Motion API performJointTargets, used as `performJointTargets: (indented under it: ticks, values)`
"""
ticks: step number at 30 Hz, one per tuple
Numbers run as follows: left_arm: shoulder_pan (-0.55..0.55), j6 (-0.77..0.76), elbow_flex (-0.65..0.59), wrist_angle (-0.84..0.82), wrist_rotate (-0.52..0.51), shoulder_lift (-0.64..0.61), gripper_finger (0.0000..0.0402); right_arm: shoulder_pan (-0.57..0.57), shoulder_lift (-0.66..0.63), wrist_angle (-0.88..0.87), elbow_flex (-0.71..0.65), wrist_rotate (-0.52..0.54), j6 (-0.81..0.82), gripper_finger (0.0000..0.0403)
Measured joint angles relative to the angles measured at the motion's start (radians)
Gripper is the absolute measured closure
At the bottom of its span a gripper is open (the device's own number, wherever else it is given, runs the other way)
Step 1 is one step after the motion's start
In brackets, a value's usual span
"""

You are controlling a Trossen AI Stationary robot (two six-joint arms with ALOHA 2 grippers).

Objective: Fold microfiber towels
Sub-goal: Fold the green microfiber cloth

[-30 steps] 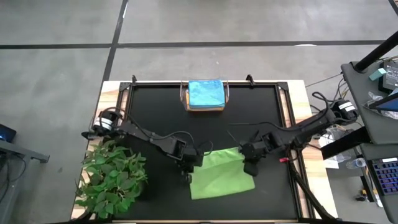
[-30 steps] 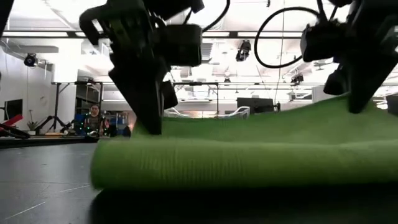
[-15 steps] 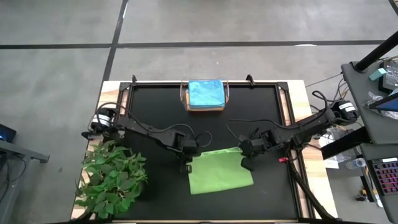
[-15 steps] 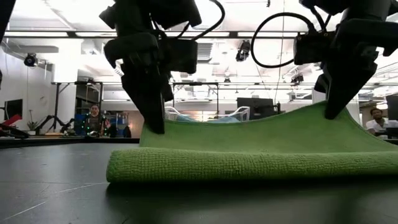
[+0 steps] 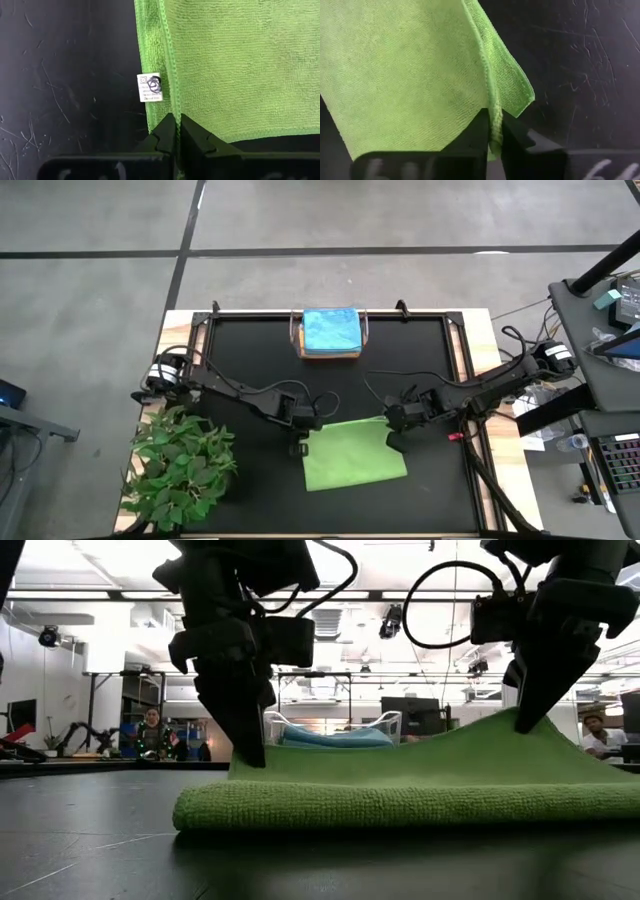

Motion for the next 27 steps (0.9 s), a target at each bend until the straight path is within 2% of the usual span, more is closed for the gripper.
performJointTargets:
  ticks: [4,8,13,17,21,24,27]
  values:
    - [0.0,0.0,0.0,0.0,-0.003,-0.002,0.0373,-0.001,0.0,-0.006,0.0,0.0,0.003,0.0335]
    - [0.0,0.001,0.005,-0.018,-0.047,-0.016,0.0331,-0.01,-0.005,-0.089,0.025,0.0,-0.007,0.0298]
    - [0.0,0.007,0.022,-0.062,-0.079,-0.044,0.029,-0.01,-0.028,-0.101,0.041,0.0,-0.061,0.0282]
    - [-0.013,0.019,0.013,-0.033,-0.079,-0.066,0.0282,-0.009,-0.022,-0.035,0.03,-0.001,-0.112,0.0302]
    - [-0.038,0.027,-0.016,0.069,-0.075,-0.052,0.0285,-0.009,0.001,0.078,-0.011,-0.003,-0.144,0.0348]
    - [-0.045,0.027,-0.042,0.092,-0.072,-0.047,0.0303,-0.009,0.015,0.147,-0.047,-0.003,-0.151,0.0385]
    - [-0.044,0.025,-0.096,0.209,-0.078,-0.047,0.033,-0.009,0.038,0.202,-0.092,-0.003,-0.141,0.0391]
